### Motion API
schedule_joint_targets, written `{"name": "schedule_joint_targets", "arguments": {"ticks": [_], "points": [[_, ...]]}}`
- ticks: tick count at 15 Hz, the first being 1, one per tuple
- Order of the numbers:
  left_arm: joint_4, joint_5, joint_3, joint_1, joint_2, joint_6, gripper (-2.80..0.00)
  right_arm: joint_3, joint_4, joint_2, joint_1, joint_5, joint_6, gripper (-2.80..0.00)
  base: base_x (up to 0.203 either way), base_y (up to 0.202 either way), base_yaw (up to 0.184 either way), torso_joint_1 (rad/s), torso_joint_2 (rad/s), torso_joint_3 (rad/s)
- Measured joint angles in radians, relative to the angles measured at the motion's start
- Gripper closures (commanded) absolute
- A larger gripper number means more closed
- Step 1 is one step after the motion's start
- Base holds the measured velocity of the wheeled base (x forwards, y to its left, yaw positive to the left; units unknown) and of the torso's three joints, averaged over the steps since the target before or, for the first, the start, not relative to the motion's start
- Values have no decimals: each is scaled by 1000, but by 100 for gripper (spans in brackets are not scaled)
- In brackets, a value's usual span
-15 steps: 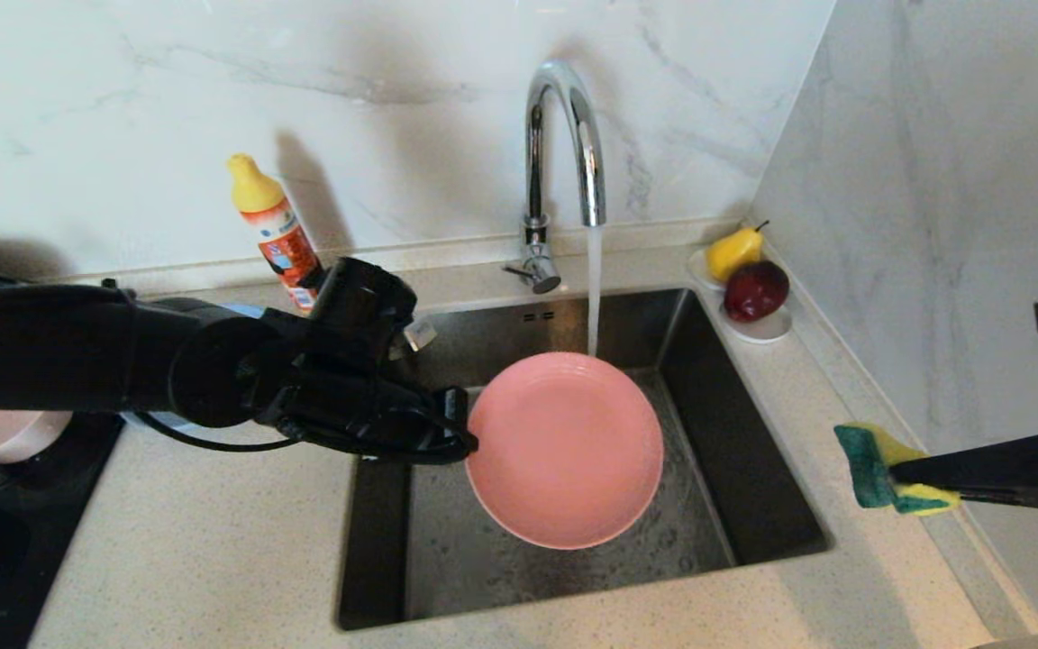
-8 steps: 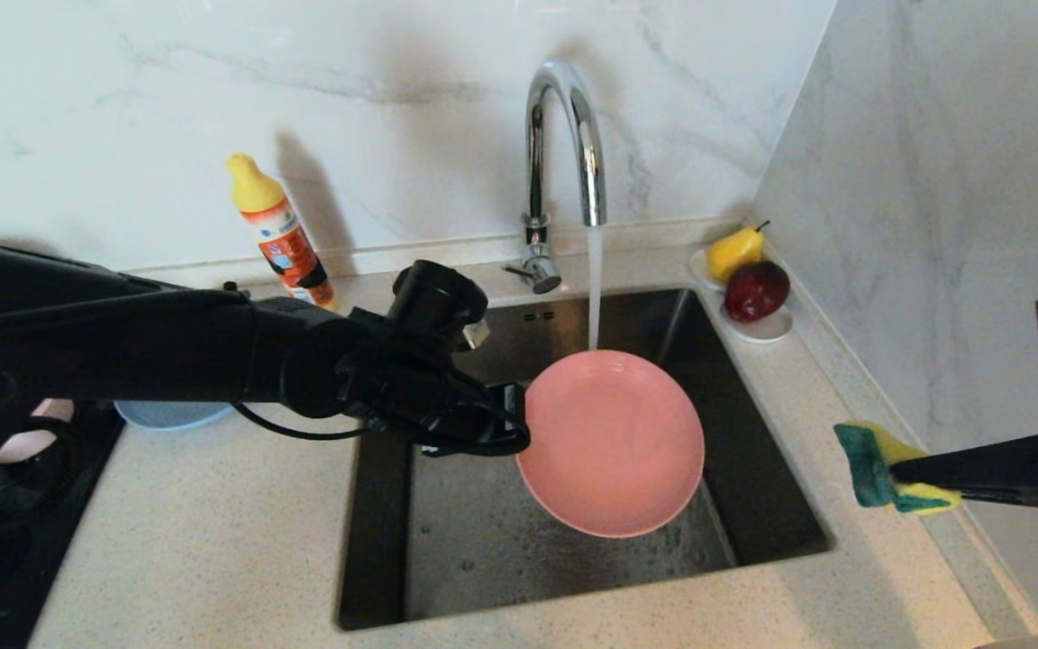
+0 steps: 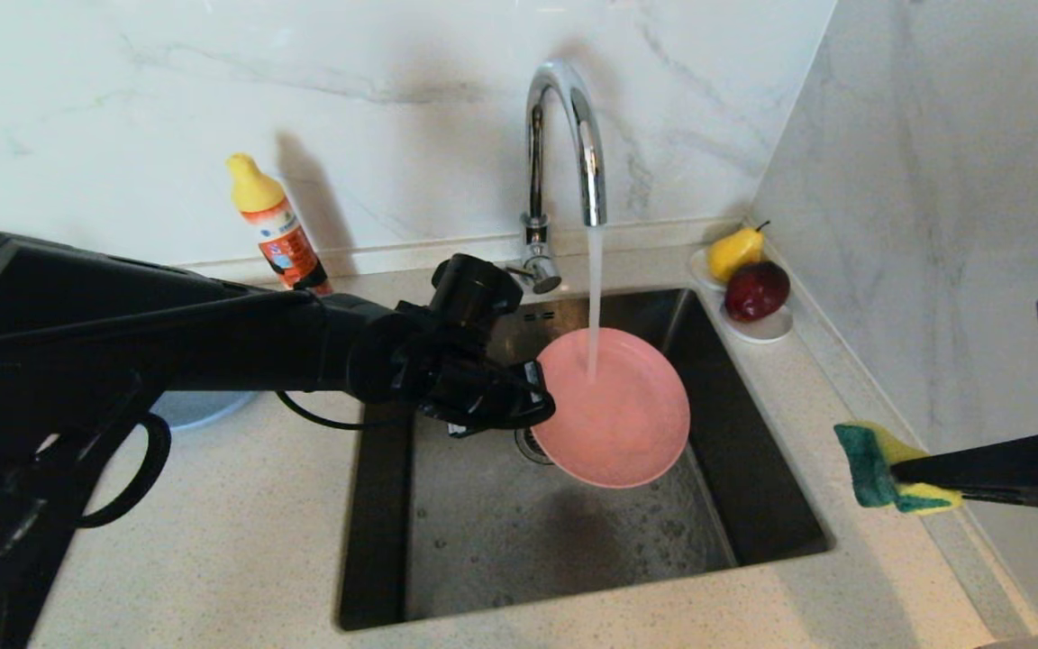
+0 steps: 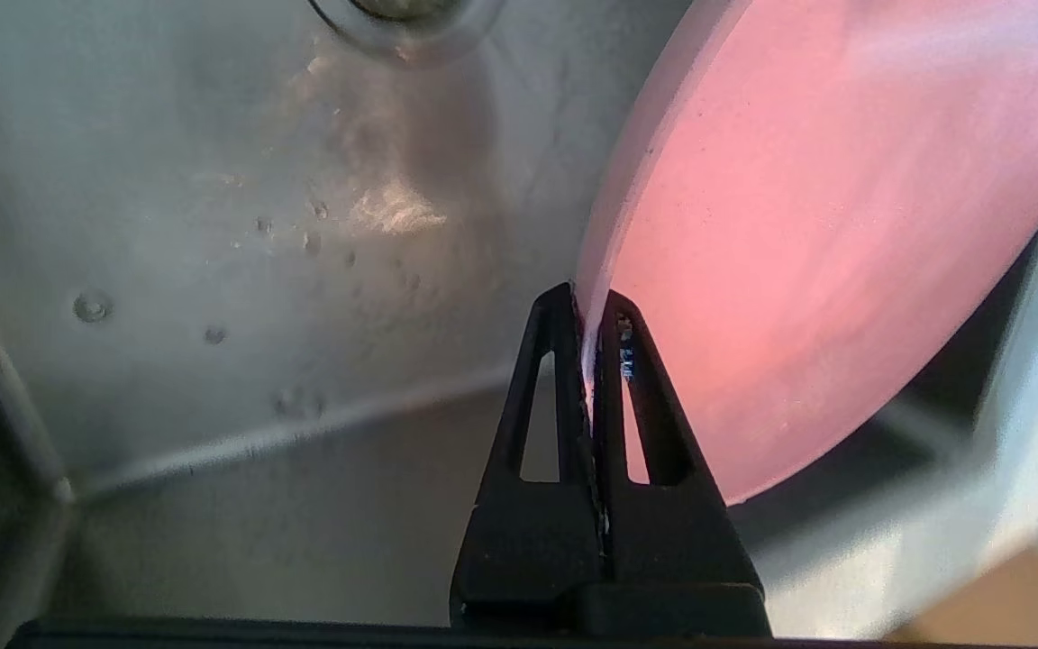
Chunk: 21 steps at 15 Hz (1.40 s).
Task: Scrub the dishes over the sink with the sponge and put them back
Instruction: Wash the plate
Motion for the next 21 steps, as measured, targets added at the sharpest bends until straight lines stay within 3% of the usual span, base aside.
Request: {"name": "schedule_joint_targets", "arguments": {"ticks": [2, 5, 7, 13, 15, 21], "points": [[0, 2, -28, 12, 11, -34, 0, 5, -1, 2, -1, 1, 0, 0, 0, 0, 0, 0, 0, 0], [15, 31, -31, 33, 7, -34, 0, 4, -1, 2, 0, 4, 0, 0, 0, 0, 0, 0, 0, 0], [33, 125, -17, 51, -8, -3, 0, 3, -1, 3, 0, 4, -1, 0, 0, 0, 0, 0, 0, 0], [70, 429, 91, 100, -127, 181, 0, 19, -4, 18, 5, 7, -2, 0, 0, 0, 0, 0, 0, 0], [65, 531, 125, 113, -168, 207, 0, 24, -3, 20, 7, 8, -3, 0, 0, 0, 0, 0, 0, 0], [77, 554, 210, 124, -294, 218, 0, 35, -3, 28, 20, 50, -1, 0, 0, 0, 0, 0, 0, 0]]}}
